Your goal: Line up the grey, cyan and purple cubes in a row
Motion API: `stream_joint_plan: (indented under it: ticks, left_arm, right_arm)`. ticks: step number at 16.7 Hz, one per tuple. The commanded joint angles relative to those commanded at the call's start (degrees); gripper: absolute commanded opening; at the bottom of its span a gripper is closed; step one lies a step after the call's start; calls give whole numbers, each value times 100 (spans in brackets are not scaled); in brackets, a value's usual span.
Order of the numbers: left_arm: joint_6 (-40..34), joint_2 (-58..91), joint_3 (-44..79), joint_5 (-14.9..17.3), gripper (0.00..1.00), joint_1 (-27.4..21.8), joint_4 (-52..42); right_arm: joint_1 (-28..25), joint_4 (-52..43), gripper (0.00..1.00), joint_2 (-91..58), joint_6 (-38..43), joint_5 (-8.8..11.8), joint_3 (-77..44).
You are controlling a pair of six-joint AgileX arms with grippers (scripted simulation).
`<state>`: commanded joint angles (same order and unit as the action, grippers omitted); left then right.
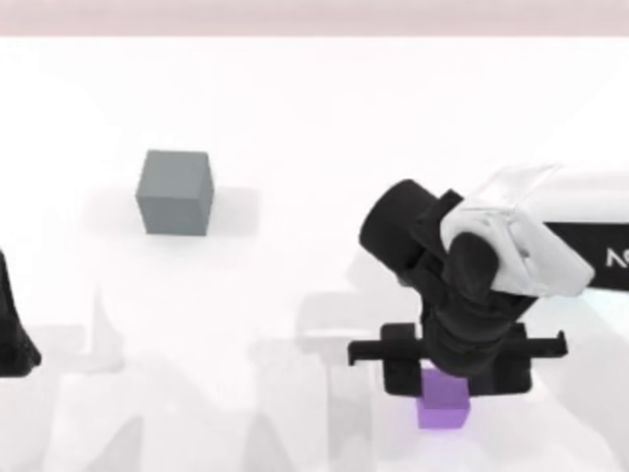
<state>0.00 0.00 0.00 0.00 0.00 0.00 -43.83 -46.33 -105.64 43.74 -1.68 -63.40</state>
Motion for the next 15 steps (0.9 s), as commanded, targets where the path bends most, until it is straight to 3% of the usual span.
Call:
stream_joint_plan:
  ticks: [4,15]
  left_arm:
    - [0,0,0,0,100,0,0]
    - [0,0,0,0,100,0,0]
  right_arm:
    - [0,0,98,0,0,0,0]
    - [-6,-101,100,31,11,0,-89]
